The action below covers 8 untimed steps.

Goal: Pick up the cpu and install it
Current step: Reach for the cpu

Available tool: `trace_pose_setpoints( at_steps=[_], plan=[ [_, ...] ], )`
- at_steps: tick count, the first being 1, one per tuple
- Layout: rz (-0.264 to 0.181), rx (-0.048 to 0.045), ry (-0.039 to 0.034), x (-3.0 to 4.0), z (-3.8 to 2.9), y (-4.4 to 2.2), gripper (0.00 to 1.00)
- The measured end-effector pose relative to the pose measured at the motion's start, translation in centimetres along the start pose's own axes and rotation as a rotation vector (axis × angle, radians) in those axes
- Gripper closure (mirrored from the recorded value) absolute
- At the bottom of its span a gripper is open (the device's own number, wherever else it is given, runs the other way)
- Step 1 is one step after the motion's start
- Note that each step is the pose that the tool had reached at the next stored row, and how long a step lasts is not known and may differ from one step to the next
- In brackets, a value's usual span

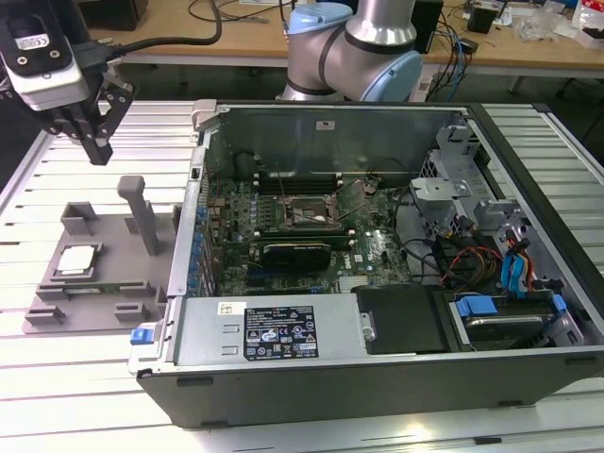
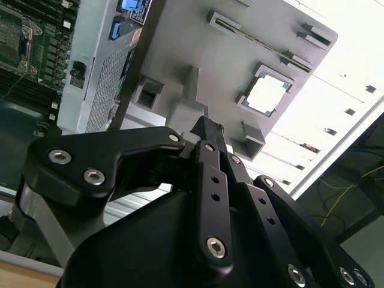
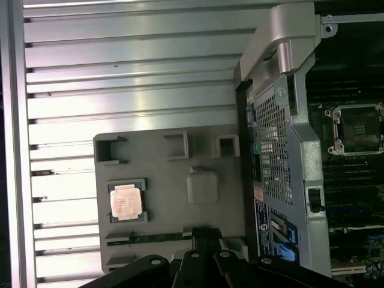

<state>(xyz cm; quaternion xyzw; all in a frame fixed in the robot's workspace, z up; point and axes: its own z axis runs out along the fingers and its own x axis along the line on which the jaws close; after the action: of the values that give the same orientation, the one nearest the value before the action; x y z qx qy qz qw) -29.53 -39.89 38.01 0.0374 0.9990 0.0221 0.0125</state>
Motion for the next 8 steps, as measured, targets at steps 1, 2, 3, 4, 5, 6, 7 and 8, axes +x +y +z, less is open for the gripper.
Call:
trace_pose_setpoints(
  at_steps=[1, 2, 3, 4, 5, 6, 7, 8],
  plan=[
    [0.0, -0.0001, -0.0001, 0.14, 0.02, -0.01, 0.89],
    [0.0, -0.0001, -0.0001, 0.34, 0.04, -0.02, 0.89],
    [0.0, -0.0001, -0.0001, 0.57, 0.07, -0.04, 0.89],
    [0.0, -0.0001, 0.0, 0.67, 0.08, -0.05, 0.89],
    [0.0, 0.0, 0.0, 0.82, 0.1, -0.06, 0.89],
    [0.0, -0.0001, -0.0001, 1.0, 0.12, -0.08, 0.89],
    [0.0, -0.0001, 0.0, 1.24, 0.14, -0.1, 0.89],
    [0.0, 0.0, 0.0, 1.47, 0.17, -0.12, 0.89]
  ],
)
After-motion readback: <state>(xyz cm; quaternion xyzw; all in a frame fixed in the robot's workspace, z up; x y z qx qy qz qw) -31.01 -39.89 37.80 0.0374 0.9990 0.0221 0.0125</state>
